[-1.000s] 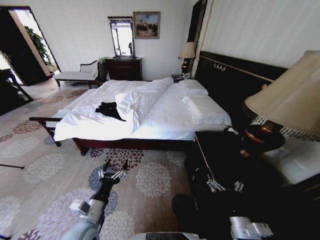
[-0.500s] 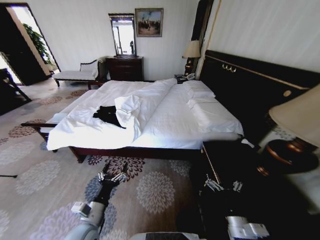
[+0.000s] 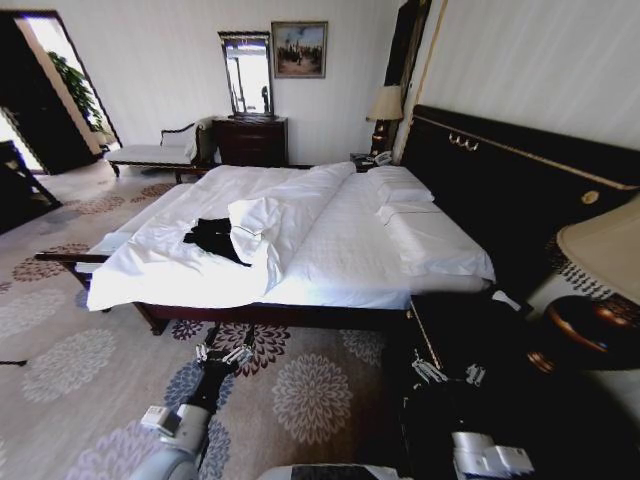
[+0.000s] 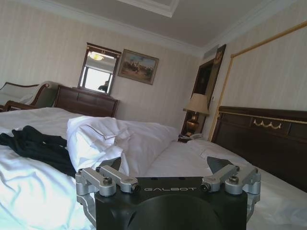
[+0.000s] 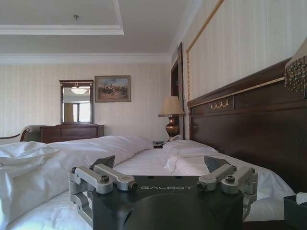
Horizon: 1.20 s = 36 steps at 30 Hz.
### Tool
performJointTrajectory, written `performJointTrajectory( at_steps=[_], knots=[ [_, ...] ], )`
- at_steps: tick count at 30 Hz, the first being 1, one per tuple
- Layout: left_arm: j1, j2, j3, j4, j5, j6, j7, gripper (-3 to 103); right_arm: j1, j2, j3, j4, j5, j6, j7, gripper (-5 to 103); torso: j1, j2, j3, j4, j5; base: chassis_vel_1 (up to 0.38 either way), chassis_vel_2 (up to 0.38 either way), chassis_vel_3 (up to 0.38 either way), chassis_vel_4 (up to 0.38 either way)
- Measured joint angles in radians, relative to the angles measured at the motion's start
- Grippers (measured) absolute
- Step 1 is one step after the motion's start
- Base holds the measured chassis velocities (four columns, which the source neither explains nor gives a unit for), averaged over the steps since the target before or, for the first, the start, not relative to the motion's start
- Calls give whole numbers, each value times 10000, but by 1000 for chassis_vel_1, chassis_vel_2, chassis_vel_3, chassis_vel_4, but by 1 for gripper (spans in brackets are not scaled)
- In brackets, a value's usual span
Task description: Fold the clothes on the bed.
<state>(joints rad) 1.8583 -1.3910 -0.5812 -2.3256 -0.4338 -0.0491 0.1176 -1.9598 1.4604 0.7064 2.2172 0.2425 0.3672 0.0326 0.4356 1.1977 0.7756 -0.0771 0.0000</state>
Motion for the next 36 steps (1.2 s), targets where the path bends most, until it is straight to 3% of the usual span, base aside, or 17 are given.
performJointTrajectory(
  at_steps=[18, 26, 36],
  knots=[
    [-144, -280, 128, 175, 15, 76, -32, 100, 163, -67, -35, -34, -22, -75, 74, 100, 1, 1, -1, 0, -5, -125, -57, 121, 58],
    [-172, -341, 176, 271, 114, 77, -47, 100, 248, -73, -46, -140, -11, -75, 78, 100, 2, 0, 0, 1, -1, -86, 141, 105, -145],
    [-126, -358, 180, 254, 132, -60, -47, 100, 260, -42, 1, -161, -251, 68, 87, 100, 6, -3, 2, 2, 1, -271, 238, 272, -243]
  ],
)
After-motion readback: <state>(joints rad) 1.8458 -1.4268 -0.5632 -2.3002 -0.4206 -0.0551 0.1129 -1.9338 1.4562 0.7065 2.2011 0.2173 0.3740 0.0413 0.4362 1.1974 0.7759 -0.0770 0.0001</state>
